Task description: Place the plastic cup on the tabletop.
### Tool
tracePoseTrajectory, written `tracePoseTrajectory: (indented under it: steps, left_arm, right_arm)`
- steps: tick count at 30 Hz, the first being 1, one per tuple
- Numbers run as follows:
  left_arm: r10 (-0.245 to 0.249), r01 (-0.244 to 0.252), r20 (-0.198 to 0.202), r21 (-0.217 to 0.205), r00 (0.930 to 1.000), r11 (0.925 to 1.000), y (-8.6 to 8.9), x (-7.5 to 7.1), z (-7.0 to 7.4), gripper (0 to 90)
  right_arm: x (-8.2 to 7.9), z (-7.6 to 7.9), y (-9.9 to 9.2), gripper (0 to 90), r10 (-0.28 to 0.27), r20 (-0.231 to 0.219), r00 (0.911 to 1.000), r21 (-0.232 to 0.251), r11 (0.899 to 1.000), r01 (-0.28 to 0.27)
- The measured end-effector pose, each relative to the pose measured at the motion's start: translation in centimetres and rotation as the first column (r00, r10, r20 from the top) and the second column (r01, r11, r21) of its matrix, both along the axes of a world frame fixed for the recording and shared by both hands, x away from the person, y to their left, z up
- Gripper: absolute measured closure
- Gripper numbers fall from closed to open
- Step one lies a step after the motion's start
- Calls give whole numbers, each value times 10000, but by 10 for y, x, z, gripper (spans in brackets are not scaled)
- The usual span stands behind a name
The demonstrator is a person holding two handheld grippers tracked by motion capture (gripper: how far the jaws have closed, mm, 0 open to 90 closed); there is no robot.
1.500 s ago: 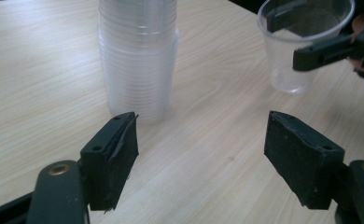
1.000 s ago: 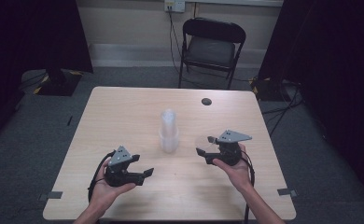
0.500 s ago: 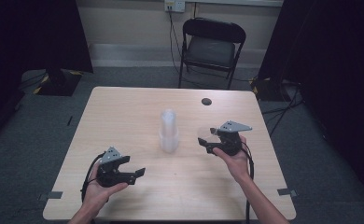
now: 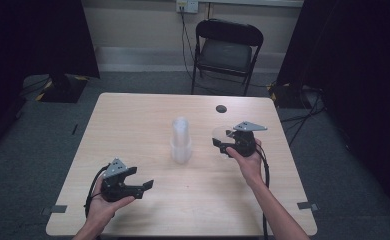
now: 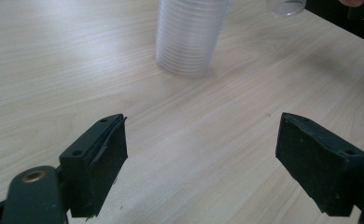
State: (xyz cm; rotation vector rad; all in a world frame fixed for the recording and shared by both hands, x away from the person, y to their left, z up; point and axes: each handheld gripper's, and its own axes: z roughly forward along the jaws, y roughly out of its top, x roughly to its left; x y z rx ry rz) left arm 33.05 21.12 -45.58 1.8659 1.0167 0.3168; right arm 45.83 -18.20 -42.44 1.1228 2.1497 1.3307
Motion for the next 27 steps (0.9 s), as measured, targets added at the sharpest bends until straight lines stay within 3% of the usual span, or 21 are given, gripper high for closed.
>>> tracePoseTrajectory:
  steps: [3,11,19,27]
  left_arm:
    - [84,-82,-138,145,9999,9999,2,1,-2,165]
    - [-34,40,-164,325,9999,9995,0,1,-3,166]
    - [-404,397,138,472,9991,9981,-5,-3,-2,168]
    - [-318,308,176,516,9993,9982,-3,-2,-2,177]
  right_arm:
    - [6,-1,4,310,-27,47,10000,-199,9998,28]
    - [22,-6,9,306,-282,50,9996,56,9996,282]
    - [36,-18,18,288,-357,-149,9993,34,9994,357]
    - [45,-30,21,284,-449,-377,9983,-41,9990,448]
